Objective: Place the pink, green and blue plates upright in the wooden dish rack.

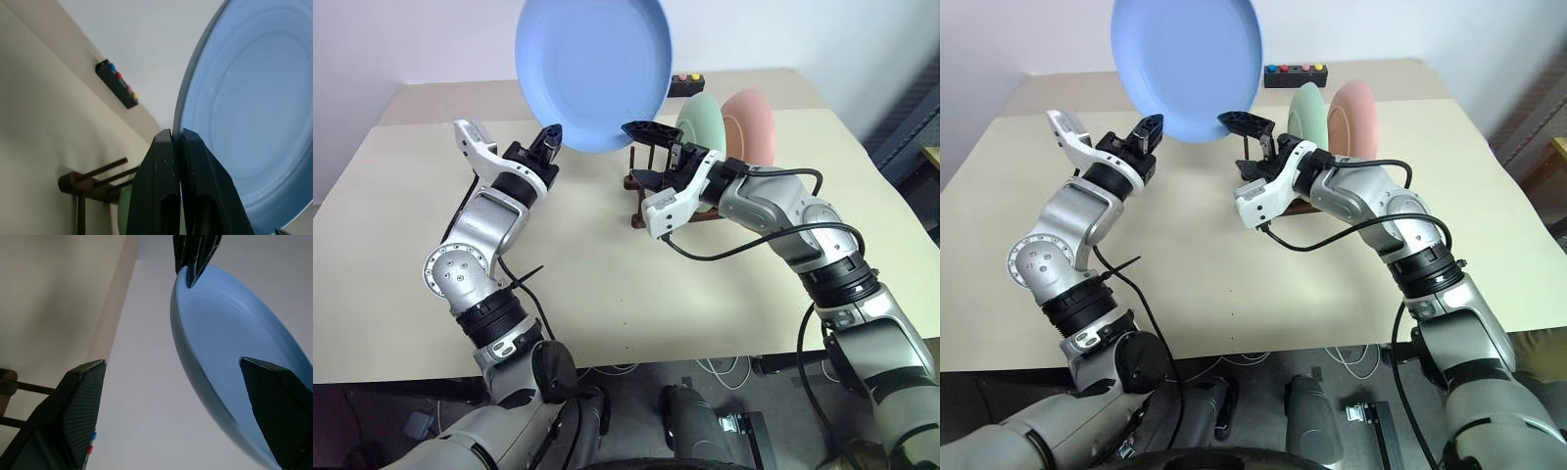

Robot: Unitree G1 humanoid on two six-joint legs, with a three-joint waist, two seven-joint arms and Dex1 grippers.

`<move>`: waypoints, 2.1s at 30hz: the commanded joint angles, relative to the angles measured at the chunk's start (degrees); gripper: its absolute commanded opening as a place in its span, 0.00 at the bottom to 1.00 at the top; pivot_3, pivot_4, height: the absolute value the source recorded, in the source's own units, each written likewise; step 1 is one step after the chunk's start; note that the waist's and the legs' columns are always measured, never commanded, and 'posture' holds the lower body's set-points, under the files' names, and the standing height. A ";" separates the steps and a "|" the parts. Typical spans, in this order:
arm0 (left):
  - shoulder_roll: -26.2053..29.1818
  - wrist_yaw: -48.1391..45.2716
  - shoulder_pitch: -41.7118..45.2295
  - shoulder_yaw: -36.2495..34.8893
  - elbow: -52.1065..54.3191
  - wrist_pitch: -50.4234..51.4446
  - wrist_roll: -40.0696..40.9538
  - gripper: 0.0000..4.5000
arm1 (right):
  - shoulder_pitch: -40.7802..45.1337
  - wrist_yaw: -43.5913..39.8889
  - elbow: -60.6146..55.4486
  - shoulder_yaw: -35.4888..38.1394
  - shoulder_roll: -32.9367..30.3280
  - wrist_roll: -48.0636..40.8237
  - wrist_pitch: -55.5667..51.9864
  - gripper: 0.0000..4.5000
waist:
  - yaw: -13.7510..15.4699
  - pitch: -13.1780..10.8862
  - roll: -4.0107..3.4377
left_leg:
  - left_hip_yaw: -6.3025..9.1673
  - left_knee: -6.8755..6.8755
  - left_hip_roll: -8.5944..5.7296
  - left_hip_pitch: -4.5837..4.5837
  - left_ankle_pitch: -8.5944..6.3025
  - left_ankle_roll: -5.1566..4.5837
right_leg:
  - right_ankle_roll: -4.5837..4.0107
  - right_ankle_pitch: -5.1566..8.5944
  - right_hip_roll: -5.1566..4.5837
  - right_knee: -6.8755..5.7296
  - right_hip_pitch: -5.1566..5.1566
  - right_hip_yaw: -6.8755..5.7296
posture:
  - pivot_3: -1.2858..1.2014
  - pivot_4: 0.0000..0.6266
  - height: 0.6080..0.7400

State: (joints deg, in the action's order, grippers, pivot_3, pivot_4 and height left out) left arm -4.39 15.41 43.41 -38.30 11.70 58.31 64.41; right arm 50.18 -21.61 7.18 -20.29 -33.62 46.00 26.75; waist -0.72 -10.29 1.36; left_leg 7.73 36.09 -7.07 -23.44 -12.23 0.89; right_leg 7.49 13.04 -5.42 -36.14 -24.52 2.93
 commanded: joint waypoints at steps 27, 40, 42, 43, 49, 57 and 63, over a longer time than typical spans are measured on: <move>9.68 -3.65 -4.06 14.02 1.72 -8.31 10.49 0.65 | 3.37 0.47 1.51 0.07 1.77 -0.78 -2.68 0.00 | 0.00 0.02 0.03 | -0.01 -0.02 0.00 0.01 0.00 0.00 | -0.01 0.00 0.01 0.02 0.01 0.02 | 0.52 0.24 1.00; 34.46 -28.72 -4.83 11.22 -5.49 -5.20 13.22 0.98 | 7.88 1.50 0.01 9.67 5.35 -15.22 -8.54 0.00 | -0.05 0.00 0.01 | 0.03 -0.09 0.02 0.03 0.00 -0.01 | -0.03 0.01 0.04 0.04 0.01 0.03 | 0.52 0.24 1.00; 35.00 -29.37 -5.07 11.67 -6.47 -5.64 12.54 0.98 | 8.64 -2.13 -3.74 14.52 11.99 -30.87 -16.42 0.00 | -0.13 0.00 0.01 | 0.05 -0.09 0.02 0.03 -0.01 -0.01 | -0.03 0.00 0.03 0.07 0.03 0.02 | 0.52 0.24 1.00; 34.97 -29.57 -5.11 11.88 -6.61 -5.77 12.48 0.98 | 8.91 -4.11 -5.70 16.45 14.90 -37.88 -20.57 0.00 | -0.25 0.00 0.01 | 0.07 -0.10 0.02 0.03 -0.01 -0.01 | -0.04 0.00 0.04 0.07 0.03 0.02 | 0.52 0.24 1.00; 34.41 -30.21 -5.70 13.47 -6.26 -6.11 11.16 0.98 | 10.13 -8.15 -16.45 26.65 23.13 -70.93 -47.69 0.00 | -0.11 0.00 -0.02 | 0.14 -0.17 0.05 0.03 -0.10 -0.17 | -0.05 -0.01 0.04 0.04 -0.02 0.01 | 0.52 0.24 1.00; 34.41 -31.87 -6.07 15.46 -5.00 -5.83 9.75 0.98 | 9.55 7.75 -12.84 41.54 26.76 -100.57 -71.35 0.00 | -0.22 -0.01 -0.06 | 0.15 -0.29 0.04 0.03 -0.18 -0.29 | -0.12 -0.05 0.00 0.03 -0.12 0.00 | 0.52 0.24 1.00; 41.03 -44.89 -11.21 22.67 3.28 -15.37 -6.42 0.98 | 5.33 16.14 -6.59 48.64 28.04 -118.58 -80.43 0.00 | -0.50 0.00 -0.10 | 0.04 -0.62 0.06 0.03 -0.16 -0.29 | -0.17 -0.03 -0.02 0.05 -0.28 0.08 | 0.52 0.24 1.00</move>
State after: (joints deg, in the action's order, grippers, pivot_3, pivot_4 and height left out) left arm 35.19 -25.46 32.08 -16.19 11.82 46.74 61.76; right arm 54.96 -7.05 0.62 26.51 -6.28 -66.70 -52.53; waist -1.22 -10.29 1.26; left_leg 7.75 35.40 -7.01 -23.41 -12.37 0.62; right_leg 7.30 13.02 -5.45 -36.07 -24.84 3.01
